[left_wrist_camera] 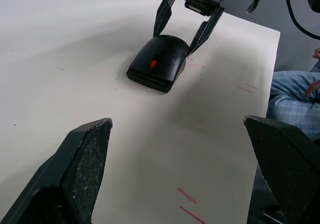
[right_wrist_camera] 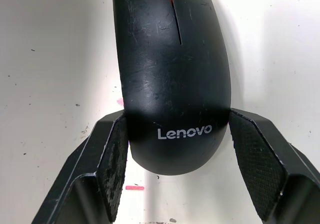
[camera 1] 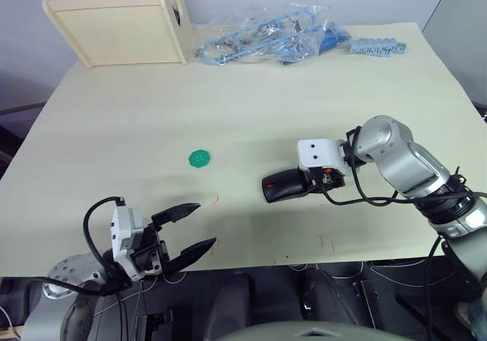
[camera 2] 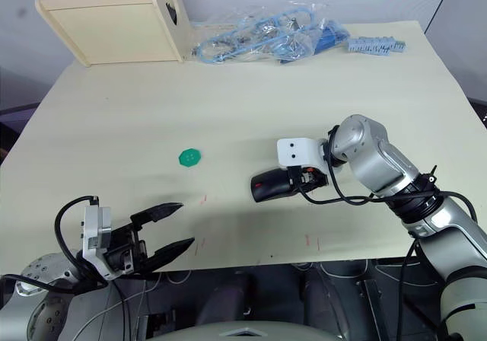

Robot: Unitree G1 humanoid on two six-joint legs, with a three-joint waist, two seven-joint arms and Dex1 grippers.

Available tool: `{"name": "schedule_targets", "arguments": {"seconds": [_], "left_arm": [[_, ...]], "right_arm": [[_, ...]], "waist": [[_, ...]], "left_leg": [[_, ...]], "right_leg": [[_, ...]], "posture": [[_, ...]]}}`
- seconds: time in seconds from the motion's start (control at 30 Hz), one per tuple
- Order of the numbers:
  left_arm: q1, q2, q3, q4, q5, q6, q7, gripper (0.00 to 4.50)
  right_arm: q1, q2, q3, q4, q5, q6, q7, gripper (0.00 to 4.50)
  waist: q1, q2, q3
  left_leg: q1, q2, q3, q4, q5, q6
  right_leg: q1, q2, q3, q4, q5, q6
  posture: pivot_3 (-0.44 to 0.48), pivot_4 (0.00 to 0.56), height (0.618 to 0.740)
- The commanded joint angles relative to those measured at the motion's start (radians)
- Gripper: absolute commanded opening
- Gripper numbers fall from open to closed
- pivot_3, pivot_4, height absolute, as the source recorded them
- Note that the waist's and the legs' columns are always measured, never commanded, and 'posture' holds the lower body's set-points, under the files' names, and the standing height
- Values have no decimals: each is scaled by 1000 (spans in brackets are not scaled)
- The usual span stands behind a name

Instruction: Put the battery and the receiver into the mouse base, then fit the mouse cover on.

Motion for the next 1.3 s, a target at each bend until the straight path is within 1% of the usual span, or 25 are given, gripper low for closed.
{"name": "schedule_targets", "arguments": {"seconds": [0.03, 0.8, 0.87, 0.93, 1.2, 1.3], "left_arm": [[6, -1, 11, -30, -4, -22, -2, 4500], [5, 1, 7, -30, -7, -23, 1, 4500], [6, 1, 7, -34, -7, -21, 2, 4500], [6, 2, 7, -36, -8, -20, 3, 4500], [-2, 5, 6, -33, -9, -17, 5, 4500], [-7, 6, 7, -31, -10, -17, 5, 4500]], "right_arm": [[-9, 1, -5, -26, -1, 7, 0, 3115], [-17, 5, -2, -27, 7, 24, 9, 3115], [-18, 6, -3, -29, 8, 24, 8, 3525], [-18, 9, -5, -29, 6, 22, 2, 4238], [-20, 11, -13, -33, 11, 19, 4, 4238], [-21, 16, -74, -51, 76, 20, 19, 4238]], "waist": [[0, 0, 0], [0, 0, 0], [0, 0, 0], [0, 0, 0], [0, 0, 0], [0, 0, 0]], "left_leg": [[0, 0, 0, 0, 0, 0], [0, 0, 0, 0, 0, 0], [0, 0, 0, 0, 0, 0], [0, 0, 0, 0, 0, 0], [0, 0, 0, 0, 0, 0], [0, 0, 0, 0, 0, 0]], "right_leg": [[0, 0, 0, 0, 0, 0], [0, 0, 0, 0, 0, 0], [0, 0, 0, 0, 0, 0], [0, 0, 0, 0, 0, 0], [0, 0, 0, 0, 0, 0], [0, 0, 0, 0, 0, 0]], "posture": [[0, 150, 740], [0, 150, 740], [0, 150, 740], [0, 150, 740], [0, 150, 740], [0, 150, 740]]}}
